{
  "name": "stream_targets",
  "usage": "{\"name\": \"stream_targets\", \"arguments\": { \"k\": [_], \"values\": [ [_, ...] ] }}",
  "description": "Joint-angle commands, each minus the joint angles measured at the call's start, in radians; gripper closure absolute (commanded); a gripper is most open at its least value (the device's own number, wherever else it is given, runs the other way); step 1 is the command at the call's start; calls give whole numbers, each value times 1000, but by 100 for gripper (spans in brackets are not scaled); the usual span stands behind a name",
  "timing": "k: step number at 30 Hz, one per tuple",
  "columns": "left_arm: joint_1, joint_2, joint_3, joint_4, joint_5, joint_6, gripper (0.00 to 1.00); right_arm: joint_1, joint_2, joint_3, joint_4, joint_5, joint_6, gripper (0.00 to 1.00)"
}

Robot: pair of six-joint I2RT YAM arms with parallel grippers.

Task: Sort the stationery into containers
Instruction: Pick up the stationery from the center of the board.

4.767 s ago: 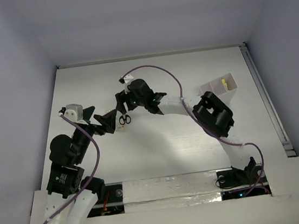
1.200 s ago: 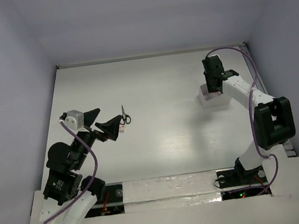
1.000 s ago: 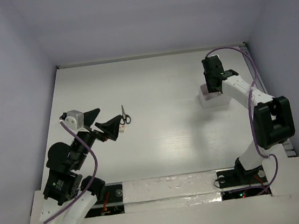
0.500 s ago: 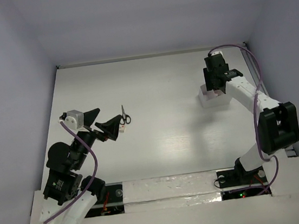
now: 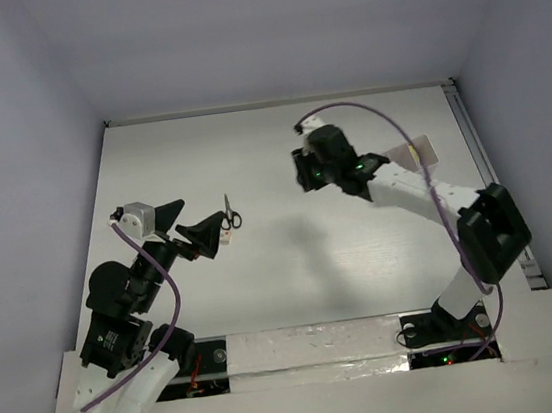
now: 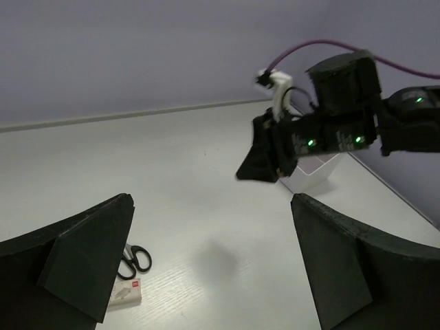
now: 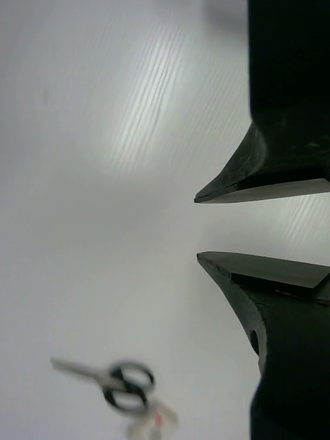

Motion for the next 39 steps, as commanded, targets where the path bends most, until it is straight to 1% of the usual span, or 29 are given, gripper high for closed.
{"name": "stream_targets", "arguments": {
  "k": [1,2,3,5,7,8,9,11,14,18,19,21,25,32,36,37,38,39],
  "values": [
    [11,12,46,28,-17,3,1,133,130,77,198,-193,29,59],
    [11,10,48,27,-23,3,1,157,196,100,217,-219,20,57],
    [20,7,48,25,-29,3,1,198,228,124,229,-271,5,57],
    [31,-5,49,24,-48,2,1,246,319,203,252,-320,-60,54],
    [31,-14,48,24,-59,3,1,268,382,261,239,-351,-81,52],
    [41,-14,48,24,-60,3,1,277,409,324,228,-362,-90,50],
    [41,-13,49,24,-62,3,1,286,463,353,219,-378,-100,49],
    [51,-11,49,22,-63,3,1,305,511,433,188,-389,-124,45],
    [51,-5,48,24,-60,3,1,340,592,523,145,-388,-150,43],
    [60,-2,48,25,-54,3,1,358,669,605,99,-382,-157,42],
    [60,-1,48,27,-51,3,1,367,681,617,84,-382,-190,42],
    [69,-1,48,28,-48,3,1,380,722,649,61,-376,-199,42],
    [69,2,46,30,-45,3,1,403,775,724,-4,-345,-233,42],
    [69,1,46,28,-39,3,1,432,807,731,-12,-313,-244,43],
    [69,1,46,30,-37,3,1,450,830,758,-33,-238,-273,45],
    [69,2,46,30,-37,3,1,450,836,766,-42,-224,-281,47],
    [69,1,46,30,-37,3,1,460,842,771,-44,-209,-282,52],
    [69,-1,46,28,-37,3,1,460,842,772,-41,-190,-281,54]
  ]
}}
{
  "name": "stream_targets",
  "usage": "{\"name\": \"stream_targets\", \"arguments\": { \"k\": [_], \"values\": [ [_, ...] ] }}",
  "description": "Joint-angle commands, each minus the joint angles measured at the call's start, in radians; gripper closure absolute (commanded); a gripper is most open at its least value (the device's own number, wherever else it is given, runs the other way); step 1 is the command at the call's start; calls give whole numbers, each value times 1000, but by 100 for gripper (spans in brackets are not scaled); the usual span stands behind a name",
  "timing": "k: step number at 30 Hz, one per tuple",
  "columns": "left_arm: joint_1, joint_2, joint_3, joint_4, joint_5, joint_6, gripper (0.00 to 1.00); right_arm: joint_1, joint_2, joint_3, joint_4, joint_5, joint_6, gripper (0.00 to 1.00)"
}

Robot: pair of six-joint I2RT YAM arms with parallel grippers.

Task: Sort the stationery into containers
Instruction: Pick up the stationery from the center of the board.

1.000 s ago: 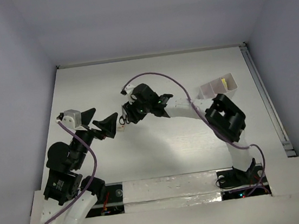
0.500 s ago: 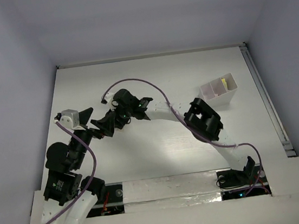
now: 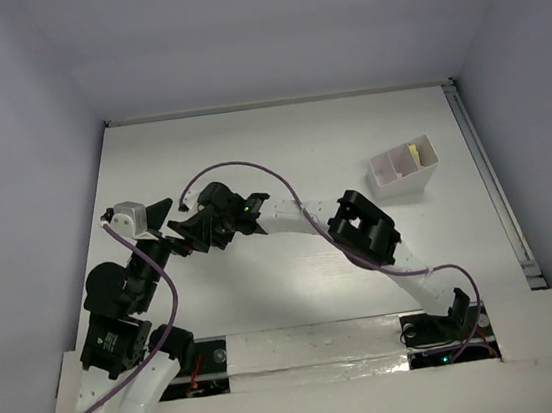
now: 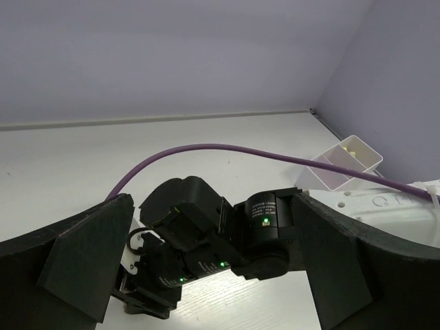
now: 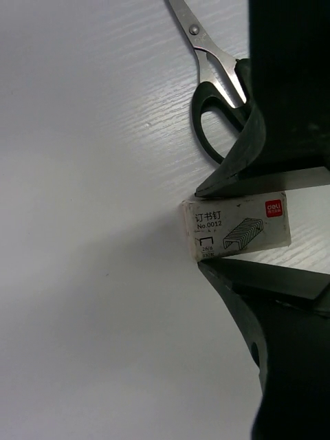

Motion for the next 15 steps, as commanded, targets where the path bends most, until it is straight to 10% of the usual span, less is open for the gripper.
{"name": "stream_targets", "arguments": {
  "k": [1,15],
  "values": [
    [6,3,41,34,12,3,1,17,17,45,2,78,-22,55],
    [6,-5,40,34,12,2,1,-74,-417,-387,408,299,161,69]
  ]
}}
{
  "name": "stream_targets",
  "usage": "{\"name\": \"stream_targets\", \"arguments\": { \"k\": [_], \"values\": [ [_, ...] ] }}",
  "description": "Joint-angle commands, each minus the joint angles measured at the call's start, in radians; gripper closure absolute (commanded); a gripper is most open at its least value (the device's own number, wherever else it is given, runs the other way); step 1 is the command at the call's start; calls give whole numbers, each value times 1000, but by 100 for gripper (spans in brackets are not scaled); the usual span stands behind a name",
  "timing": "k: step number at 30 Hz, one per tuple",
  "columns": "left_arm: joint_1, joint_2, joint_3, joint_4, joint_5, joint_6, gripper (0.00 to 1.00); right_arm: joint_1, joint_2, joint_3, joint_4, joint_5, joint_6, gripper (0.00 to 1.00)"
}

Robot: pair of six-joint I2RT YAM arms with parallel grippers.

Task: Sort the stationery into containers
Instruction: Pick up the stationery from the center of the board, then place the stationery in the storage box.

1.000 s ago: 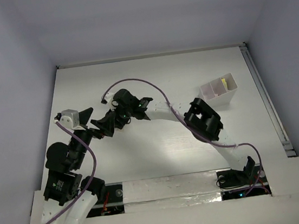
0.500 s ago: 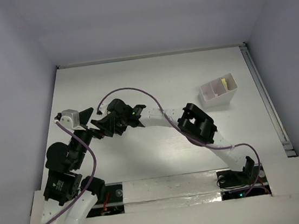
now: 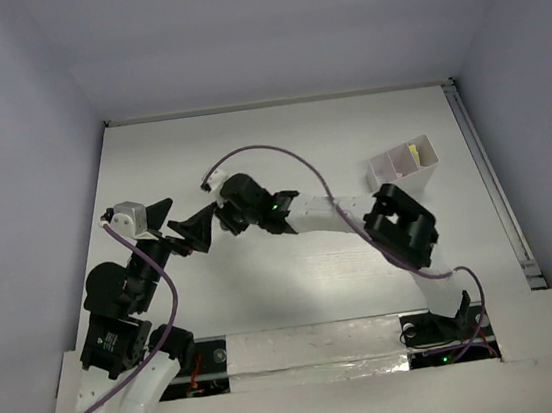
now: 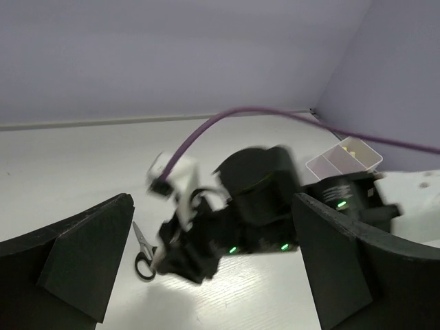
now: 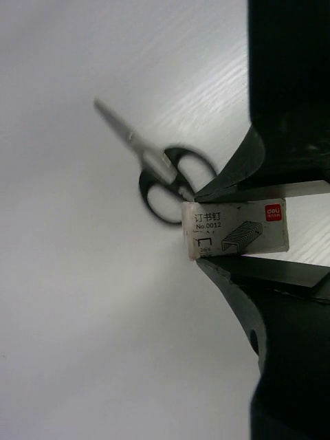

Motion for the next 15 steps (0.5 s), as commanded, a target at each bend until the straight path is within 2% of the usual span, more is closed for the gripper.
{"name": "stream_targets", "arguments": {
  "k": [1,4,7,8,11,15],
  "values": [
    [6,-5,38,34,14,0,1,-89,-244,-146,216,130,75,69],
    [6,-11,38,37,23,0,1,-236,-358,-304,192,166,122,69],
    [6,-22,38,37,27,-1,1,-449,-537,-437,141,233,168,69],
    [6,-25,38,37,27,-1,1,-450,-569,-468,134,267,170,69],
    [6,-29,38,39,26,-1,1,-586,-643,-548,74,403,175,69],
    [-13,-31,37,39,27,-3,1,-724,-697,-580,40,434,167,69]
  ]
}}
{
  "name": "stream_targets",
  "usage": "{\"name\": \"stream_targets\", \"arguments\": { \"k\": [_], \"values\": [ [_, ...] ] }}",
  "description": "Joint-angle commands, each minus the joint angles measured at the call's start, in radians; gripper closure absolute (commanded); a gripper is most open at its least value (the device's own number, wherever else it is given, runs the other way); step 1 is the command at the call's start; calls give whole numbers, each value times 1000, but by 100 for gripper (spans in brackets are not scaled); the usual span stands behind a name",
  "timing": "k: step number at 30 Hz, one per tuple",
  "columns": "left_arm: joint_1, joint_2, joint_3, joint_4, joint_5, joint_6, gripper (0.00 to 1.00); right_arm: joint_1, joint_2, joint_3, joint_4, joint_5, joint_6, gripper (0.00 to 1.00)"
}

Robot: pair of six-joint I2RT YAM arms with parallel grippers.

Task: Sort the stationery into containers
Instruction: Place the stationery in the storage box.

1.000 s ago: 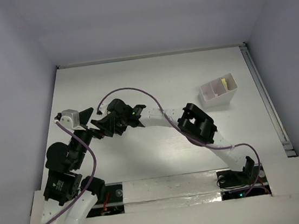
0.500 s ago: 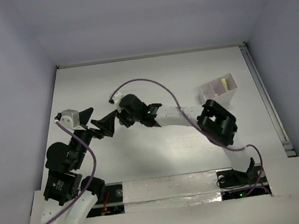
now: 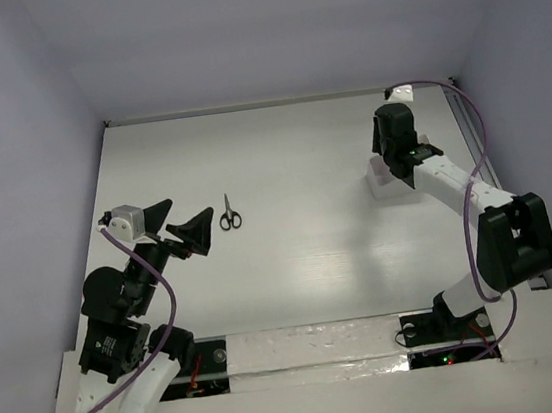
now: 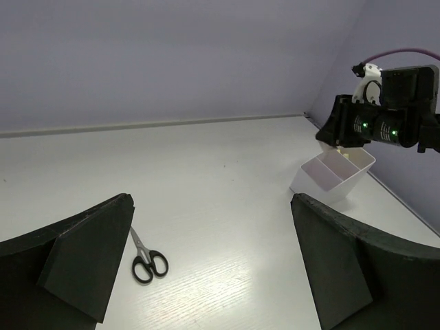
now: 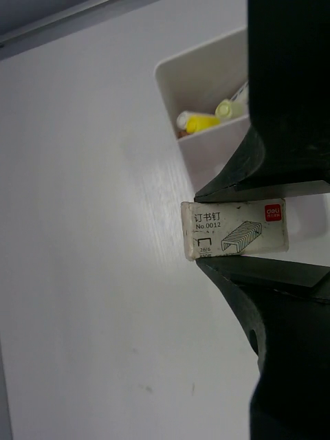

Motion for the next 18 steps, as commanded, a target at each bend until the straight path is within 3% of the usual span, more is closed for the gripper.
{"name": "stream_targets", "arguments": {
  "k": [1,18],
  "values": [
    [-10,-8,38,40,13,-1,1,-61,-32,-12,-57,107,8,69],
    [-19,-8,38,37,7,0,1,-94,3,-38,-115,184,-28,62]
  ]
}}
